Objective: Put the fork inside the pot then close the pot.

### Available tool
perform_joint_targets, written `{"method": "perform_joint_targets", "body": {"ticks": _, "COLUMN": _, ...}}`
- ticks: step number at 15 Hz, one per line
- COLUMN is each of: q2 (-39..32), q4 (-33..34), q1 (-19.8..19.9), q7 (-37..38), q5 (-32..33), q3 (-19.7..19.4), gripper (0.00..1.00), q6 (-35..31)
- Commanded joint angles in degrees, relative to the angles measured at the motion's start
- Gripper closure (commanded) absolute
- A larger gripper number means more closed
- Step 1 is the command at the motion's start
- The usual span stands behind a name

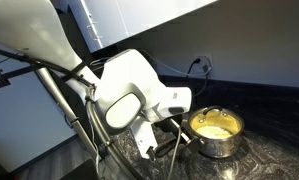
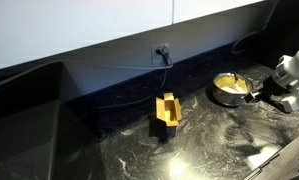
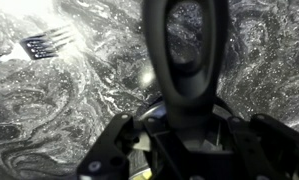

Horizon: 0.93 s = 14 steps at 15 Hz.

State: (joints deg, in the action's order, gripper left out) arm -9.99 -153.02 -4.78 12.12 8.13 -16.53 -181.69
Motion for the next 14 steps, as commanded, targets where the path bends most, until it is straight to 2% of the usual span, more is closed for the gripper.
{"method": "perform_joint_targets", "body": {"ticks": 1, "q2": -0.8, "q4": -0.3, "q1": -8.2, "q7": 4.1, "q5": 1.7, "q3": -8.8, "gripper": 0.98, "q6": -5.0}}
{"method": "perform_joint_targets", "body": {"ticks": 7, "q2": -5.2, "q4": -0.7, "q1": -22.7, "q7": 5.8, "q5": -3.1, "q3": -20.3, "gripper": 0.98, "q6": -10.0}}
{"method": "perform_joint_targets", "body": {"ticks": 14, "q2": -6.6, "q4": -2.4, "q1": -33.3, "q7": 7.6, "q5": -12.0, "q3": -25.5, "gripper": 0.98, "q6": -14.0}}
